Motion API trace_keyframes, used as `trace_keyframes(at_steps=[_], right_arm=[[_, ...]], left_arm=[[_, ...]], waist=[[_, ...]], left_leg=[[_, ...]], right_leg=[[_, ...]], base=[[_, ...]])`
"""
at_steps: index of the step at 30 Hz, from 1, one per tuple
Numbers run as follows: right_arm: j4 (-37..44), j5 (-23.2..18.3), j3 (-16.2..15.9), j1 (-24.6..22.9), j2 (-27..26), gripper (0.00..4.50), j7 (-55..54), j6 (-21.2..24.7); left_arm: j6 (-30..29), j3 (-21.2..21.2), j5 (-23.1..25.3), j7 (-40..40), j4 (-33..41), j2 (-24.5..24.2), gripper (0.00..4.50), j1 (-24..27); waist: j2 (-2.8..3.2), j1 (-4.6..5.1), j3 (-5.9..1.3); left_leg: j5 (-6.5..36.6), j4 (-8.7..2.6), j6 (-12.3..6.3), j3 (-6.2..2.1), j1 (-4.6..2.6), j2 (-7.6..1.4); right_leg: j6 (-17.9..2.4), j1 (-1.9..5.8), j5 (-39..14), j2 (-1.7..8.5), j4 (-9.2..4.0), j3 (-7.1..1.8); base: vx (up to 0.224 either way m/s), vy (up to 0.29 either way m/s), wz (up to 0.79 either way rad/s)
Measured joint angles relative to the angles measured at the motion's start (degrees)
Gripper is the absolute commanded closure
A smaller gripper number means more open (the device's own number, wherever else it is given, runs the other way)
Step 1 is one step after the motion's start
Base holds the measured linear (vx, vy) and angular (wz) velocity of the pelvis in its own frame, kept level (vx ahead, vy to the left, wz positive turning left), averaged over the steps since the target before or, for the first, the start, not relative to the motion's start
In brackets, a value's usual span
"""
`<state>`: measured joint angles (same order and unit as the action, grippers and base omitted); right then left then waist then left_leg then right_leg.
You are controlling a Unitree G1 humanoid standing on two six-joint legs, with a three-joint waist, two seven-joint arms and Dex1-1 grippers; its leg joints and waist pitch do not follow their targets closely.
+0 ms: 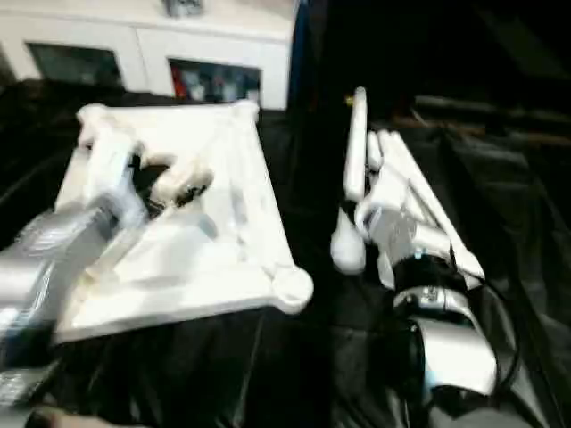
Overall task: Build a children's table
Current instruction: Pick table leg
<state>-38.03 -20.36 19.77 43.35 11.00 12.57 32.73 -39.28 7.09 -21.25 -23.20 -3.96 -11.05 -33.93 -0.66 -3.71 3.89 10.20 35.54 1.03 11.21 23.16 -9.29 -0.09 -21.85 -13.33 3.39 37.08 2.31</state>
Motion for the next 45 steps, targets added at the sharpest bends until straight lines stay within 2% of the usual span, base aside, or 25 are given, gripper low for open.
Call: trace_keyframes(at_steps=[3, 7, 11, 15, 24, 28, 33, 40, 45], right_arm=[[10.1, -4.2, -0.7, -4.5, -0.5, 2.69, 6.7, 1.1], [24.2, -11.7, -2.8, -9.2, -1.0, 2.69, 16.0, 3.4], [34.3, -17.6, -4.4, -13.1, -0.6, 2.69, 21.2, 5.6], [40.7, -20.5, -6.4, -16.9, -0.6, 2.69, 24.2, 8.0], [44.8, -20.5, -9.0, -17.3, 1.4, 2.69, 24.9, 9.3], [44.5, -19.6, -9.0, -16.5, 0.2, 2.69, 22.3, 8.8], [40.8, -17.5, -7.9, -15.2, -0.6, 2.69, 17.6, 8.1], [42.5, -17.0, -11.9, -15.9, 0.7, 2.69, 19.2, 8.4], [44.3, -14.0, -16.7, -16.4, 0.6, 2.69, 18.9, 8.3]], left_arm=[[-1.8, 2.2, -4.6, 1.1, -4.1, 4.7, 0.0, -4.3], [-3.3, 4.4, -9.5, 1.6, -7.7, 8.7, 0.0, -9.4], [-5.3, 5.5, -11.1, 1.6, -9.3, 10.5, 0.0, -12.1], [-7.5, 5.7, -12.6, 1.6, -10.1, 11.6, 0.0, -12.7], [-9.2, 7.7, -15.6, 1.6, -9.6, 11.6, 0.0, -12.6], [-9.9, 9.5, -17.0, 1.6, -9.6, 11.9, 0.0, -12.1], [-9.9, 9.8, -19.7, 1.2, -8.0, 11.9, 0.0, -11.7], [-11.0, 11.9, -22.8, 0.9, -7.6, 12.7, 0.0, -11.7], [-10.4, 9.2, -19.9, 1.7, -8.5, 12.6, 0.0, -11.7]], waist=[[0.15, -0.08, 0.1], [1.06, -0.13, 0.21], [1.46, -0.77, 0.1], [1.58, -1.3, 0.15], [1.57, -1.39, 0.15], [1.56, -1.35, 0.16], [1.53, -1.53, 0.18], [1.52, -1.39, 0.18], [1.53, -1.31, 0.18]], left_leg=[[0.0, -0.02, -0.14, 0.04, 0.04, -0.04], [0.0, -0.01, -0.26, 0.09, 0.02, -0.05], [0.0, -0.02, -0.26, 0.09, -0.03, -0.13], [0.0, -0.01, -0.33, 0.1, -0.02, -0.12], [0.0, -0.01, -0.33, 0.11, -0.01, -0.12], [0.0, -0.02, -0.34, 0.11, 0.03, -0.12], [0.0, -0.02, -0.34, 0.14, 0.07, -0.11], [0.0, -0.08, -0.34, 0.15, 0.07, -0.12], [0.0, -0.09, -0.34, 0.15, 0.07, -0.12]], right_leg=[[0.0, -0.04, 0.0, -0.01, -0.06, 0.02], [0.0, -0.04, 0.0, 0.01, -0.08, 0.02], [0.0, -0.02, 0.0, -0.02, -0.09, 0.07], [0.0, -0.01, 0.0, -0.01, -0.08, 0.06], [0.0, -0.01, 0.0, 0.0, -0.11, 0.07], [0.0, -0.05, 0.0, 0.0, -0.13, 0.08], [0.0, -0.06, 0.0, 0.01, -0.16, 0.07], [0.0, -0.06, 0.0, 0.01, -0.23, 0.08], [0.0, -0.05, 0.0, 0.0, -0.28, 0.07]], base=[[0.0, 0.0, 0.0], [0.0, 0.0, 0.0], [0.0, 0.0, 0.0], [0.0, 0.0, 0.0], [0.0, 0.0, 0.0], [0.0, 0.0, 0.0], [0.0, 0.0, 0.0], [0.0, 0.0, 0.0], [0.0, 0.0, 0.0]])
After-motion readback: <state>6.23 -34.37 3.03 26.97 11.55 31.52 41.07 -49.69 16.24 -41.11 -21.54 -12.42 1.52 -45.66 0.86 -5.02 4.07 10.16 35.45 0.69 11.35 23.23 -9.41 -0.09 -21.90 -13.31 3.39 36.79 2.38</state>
